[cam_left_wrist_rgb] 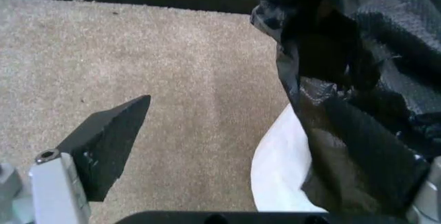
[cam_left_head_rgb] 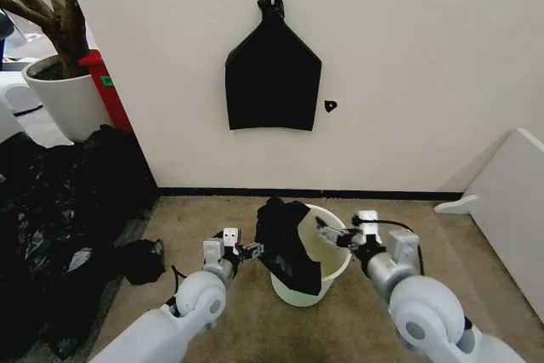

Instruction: Place the garbage bag over the trash bin.

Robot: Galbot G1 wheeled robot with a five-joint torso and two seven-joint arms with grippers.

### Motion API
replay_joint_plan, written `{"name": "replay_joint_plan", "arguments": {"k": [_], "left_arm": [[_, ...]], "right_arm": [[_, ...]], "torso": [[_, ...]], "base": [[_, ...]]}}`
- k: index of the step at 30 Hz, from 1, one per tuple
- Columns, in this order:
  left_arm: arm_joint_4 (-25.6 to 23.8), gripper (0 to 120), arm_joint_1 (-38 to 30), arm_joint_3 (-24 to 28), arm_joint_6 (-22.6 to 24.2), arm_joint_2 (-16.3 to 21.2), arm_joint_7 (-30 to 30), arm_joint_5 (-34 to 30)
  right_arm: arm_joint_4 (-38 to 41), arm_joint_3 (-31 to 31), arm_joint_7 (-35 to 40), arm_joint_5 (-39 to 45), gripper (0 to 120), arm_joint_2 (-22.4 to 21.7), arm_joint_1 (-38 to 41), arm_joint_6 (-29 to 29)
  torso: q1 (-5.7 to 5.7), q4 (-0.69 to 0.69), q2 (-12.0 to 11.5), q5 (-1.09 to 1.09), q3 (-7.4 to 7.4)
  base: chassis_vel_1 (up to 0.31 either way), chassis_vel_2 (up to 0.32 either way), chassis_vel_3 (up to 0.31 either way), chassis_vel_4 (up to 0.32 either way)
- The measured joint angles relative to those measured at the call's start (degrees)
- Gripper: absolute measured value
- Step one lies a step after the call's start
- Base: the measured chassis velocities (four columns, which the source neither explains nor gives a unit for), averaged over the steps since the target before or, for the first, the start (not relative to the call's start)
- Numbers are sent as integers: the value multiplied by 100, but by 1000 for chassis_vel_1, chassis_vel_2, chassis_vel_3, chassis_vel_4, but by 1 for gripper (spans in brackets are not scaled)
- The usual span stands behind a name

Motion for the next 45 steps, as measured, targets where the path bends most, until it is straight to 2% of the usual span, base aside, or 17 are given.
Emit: {"name": "replay_joint_plan", "arguments": {"k": [6,10,16,22,25,36,39,40,42,45], "left_arm": [[33,100,-20,36,-6,-96,-16,70],[62,100,-10,43,-7,-154,-28,157],[116,100,2,54,-9,-255,-37,236],[191,100,6,59,-6,-303,-42,305],[276,100,6,71,1,-338,-40,368],[338,100,53,60,-26,-314,-24,433],[214,100,107,39,-105,-201,-25,423],[-1,100,186,-3,-210,-46,-24,387],[-63,100,211,-15,-236,2,-22,376],[-450,100,338,-95,-382,303,39,303]], "right_arm": [[-422,-745,889,828,100,243,682,-341],[-807,-1070,1216,897,100,423,962,-425],[-1054,-1197,1409,875,100,522,1058,-492],[-1154,-1017,1402,612,100,394,992,-497],[-1157,-731,1323,451,100,113,918,-494],[-1298,-175,1222,141,100,-147,800,-397],[-1143,-72,1244,309,100,-178,802,-392],[-993,-34,1283,448,100,-192,793,-387],[-949,-26,1299,483,100,-198,777,-386],[-792,55,1340,587,100,-265,624,-383]], "torso": [[0,-1,0,0,0],[0,-1,0,1,0],[0,-1,0,1,0],[0,-1,0,1,0],[0,-3,0,1,0],[0,-3,0,0,0],[0,-2,0,-1,0],[0,-1,0,1,-1],[0,-1,0,0,-1],[0,-1,0,0,-1]], "base": [[0,0,0,0],[0,0,0,0],[0,0,0,0],[0,0,0,0],[0,0,0,0],[0,0,0,0],[0,0,0,0],[0,0,0,0],[0,0,0,0],[0,0,0,0]]}}
